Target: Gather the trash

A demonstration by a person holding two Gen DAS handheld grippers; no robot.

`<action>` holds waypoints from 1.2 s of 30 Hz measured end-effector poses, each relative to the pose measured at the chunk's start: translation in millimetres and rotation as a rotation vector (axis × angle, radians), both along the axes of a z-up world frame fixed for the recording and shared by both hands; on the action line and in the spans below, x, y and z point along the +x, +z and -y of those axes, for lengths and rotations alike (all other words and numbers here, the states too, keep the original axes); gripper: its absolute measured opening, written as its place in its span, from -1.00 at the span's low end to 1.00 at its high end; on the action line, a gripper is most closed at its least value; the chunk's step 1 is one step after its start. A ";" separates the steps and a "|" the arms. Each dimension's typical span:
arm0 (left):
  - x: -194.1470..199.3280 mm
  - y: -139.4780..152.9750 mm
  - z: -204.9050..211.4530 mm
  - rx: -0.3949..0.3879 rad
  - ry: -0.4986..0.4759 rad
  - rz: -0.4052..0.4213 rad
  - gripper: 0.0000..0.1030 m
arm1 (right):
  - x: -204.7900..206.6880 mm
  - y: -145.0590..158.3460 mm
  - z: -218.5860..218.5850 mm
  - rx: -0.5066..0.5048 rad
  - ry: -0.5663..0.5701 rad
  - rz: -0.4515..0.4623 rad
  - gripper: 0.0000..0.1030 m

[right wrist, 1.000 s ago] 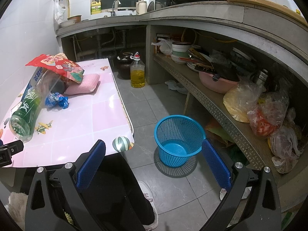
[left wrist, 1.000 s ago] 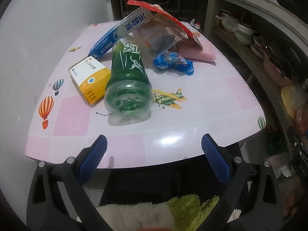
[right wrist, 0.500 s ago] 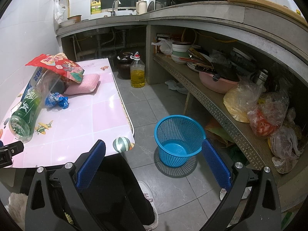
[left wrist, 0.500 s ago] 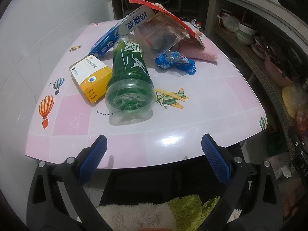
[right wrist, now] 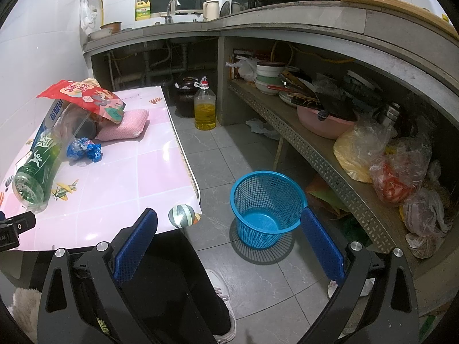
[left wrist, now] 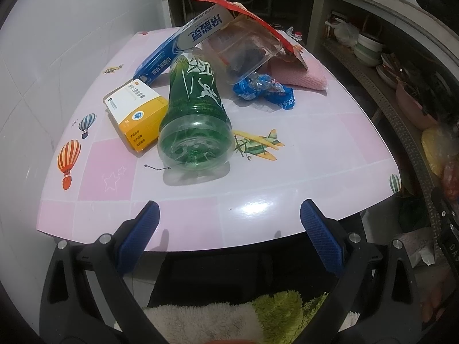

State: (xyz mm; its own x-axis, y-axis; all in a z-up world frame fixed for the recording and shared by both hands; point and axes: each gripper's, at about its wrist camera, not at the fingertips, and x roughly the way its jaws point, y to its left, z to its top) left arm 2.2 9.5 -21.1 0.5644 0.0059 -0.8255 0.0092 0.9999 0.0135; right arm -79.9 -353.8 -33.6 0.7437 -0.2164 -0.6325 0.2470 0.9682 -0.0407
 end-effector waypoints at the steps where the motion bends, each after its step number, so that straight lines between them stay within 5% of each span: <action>1: -0.5 -1.0 -0.6 0.000 0.001 0.000 0.83 | 0.2 0.0 0.2 0.001 0.000 0.000 0.89; 19: 2.2 1.6 -0.5 0.000 0.002 -0.001 0.84 | 6.5 -2.1 -5.7 -0.004 0.004 -0.001 0.89; 36: 26.0 20.2 -13.6 -0.028 -0.014 0.039 0.83 | 36.1 29.3 -23.3 -0.039 0.030 0.048 0.89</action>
State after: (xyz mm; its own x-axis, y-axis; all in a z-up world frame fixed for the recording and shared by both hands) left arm 28.2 23.1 -0.9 0.5960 -0.0254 -0.8026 0.0233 0.9996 -0.0142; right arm -43.8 -330.4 -4.3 0.7796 -0.2175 -0.5873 0.2204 0.9730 -0.0677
